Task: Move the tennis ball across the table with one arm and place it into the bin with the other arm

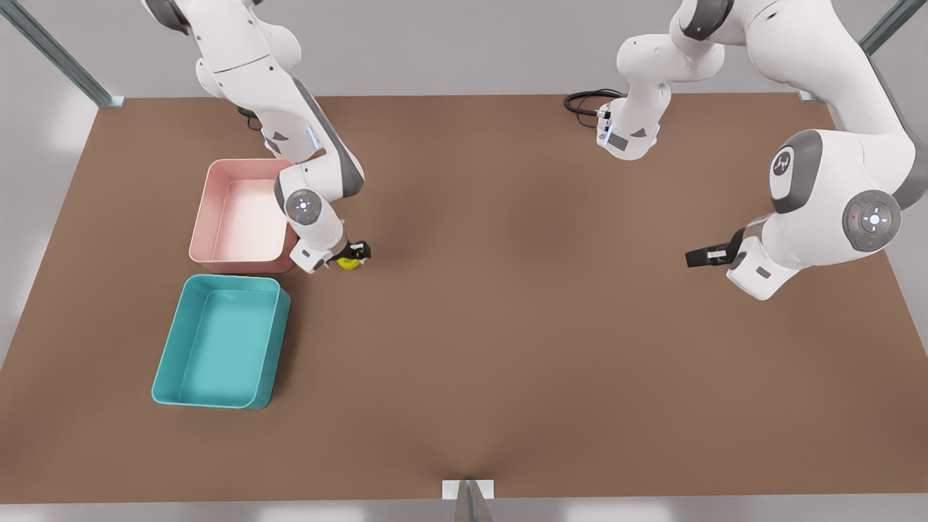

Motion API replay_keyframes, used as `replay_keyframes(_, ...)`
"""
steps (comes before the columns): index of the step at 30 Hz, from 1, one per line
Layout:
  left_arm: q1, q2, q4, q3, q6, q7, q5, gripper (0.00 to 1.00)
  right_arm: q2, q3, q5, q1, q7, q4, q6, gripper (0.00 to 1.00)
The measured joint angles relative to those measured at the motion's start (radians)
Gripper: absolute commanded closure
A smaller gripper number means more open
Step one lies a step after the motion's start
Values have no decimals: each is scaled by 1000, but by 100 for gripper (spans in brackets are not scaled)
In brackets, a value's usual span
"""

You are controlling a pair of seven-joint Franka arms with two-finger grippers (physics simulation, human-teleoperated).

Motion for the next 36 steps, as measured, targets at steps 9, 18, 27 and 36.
replay_keyframes(9, 1, 7, -1, 0, -4, -51, -1, 0, 71, 0, 0, 23, 45, -42, 118, 0)
replay_keyframes(18, 0, 8, 0, 0, -9, -82, -1, 0, 121, -1, 0, 61, 72, -65, 167, 0)
replay_keyframes(27, -2, 8, 0, 0, -10, -101, -1, 0, 131, -1, -3, 67, 87, -69, 185, 8)
replay_keyframes(36, -2, 8, 0, 0, -10, -113, -1, 0, 129, -1, 0, 78, 88, -80, 184, 34)
